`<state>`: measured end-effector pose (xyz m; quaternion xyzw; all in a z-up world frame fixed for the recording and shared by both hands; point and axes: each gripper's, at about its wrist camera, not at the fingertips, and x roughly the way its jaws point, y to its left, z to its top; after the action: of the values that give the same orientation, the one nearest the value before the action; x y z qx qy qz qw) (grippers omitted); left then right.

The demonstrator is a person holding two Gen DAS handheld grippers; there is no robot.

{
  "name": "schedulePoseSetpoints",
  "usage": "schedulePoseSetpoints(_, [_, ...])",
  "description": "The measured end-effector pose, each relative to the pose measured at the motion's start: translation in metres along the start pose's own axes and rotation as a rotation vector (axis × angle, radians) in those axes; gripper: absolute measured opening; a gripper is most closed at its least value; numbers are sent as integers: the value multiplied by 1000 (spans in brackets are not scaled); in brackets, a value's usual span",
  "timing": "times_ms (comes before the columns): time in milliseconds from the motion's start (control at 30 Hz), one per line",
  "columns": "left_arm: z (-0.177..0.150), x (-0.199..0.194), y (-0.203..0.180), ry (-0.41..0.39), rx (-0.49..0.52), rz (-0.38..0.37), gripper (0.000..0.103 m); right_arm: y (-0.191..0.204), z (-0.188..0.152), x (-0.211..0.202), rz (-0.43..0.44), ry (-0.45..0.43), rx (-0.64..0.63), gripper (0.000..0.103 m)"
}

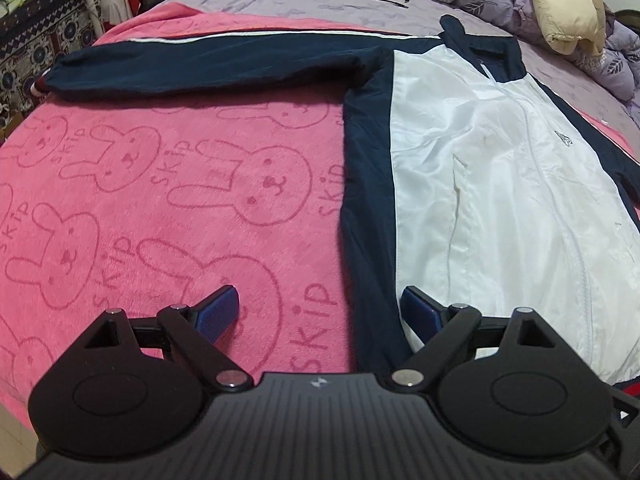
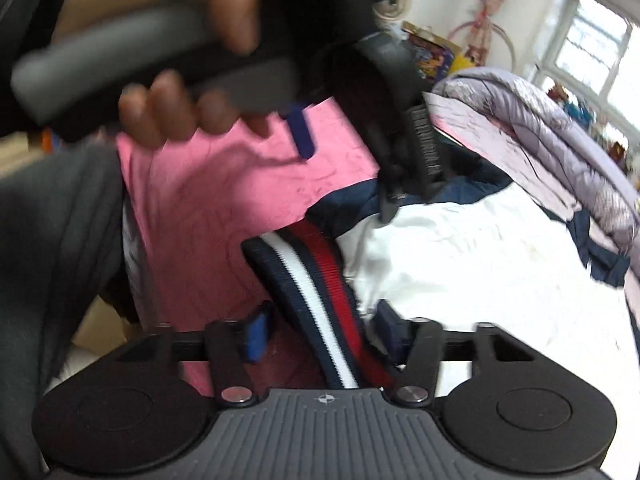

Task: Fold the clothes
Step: 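Grasp the striped hem band with the right gripper and straighten it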

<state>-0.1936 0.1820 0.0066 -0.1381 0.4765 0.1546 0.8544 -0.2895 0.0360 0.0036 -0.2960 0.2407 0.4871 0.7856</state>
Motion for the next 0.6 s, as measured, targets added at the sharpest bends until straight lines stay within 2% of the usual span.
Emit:
schedulePoseSetpoints(167, [-3, -3, 4, 2, -5, -6, 91, -19, 3, -4, 66, 12, 124, 38])
schedulePoseSetpoints(267, [-3, -8, 5, -8, -13, -8, 91, -28, 3, -8, 108, 25, 176, 36])
schedulePoseSetpoints(433, [3, -24, -4, -80, -6, -24, 92, -34, -1, -14, 139, 39, 161, 36])
schedulePoseSetpoints(600, [8, -28, -28, -110, 73, -34, 94, -32, -7, -14, 166, 36, 190, 36])
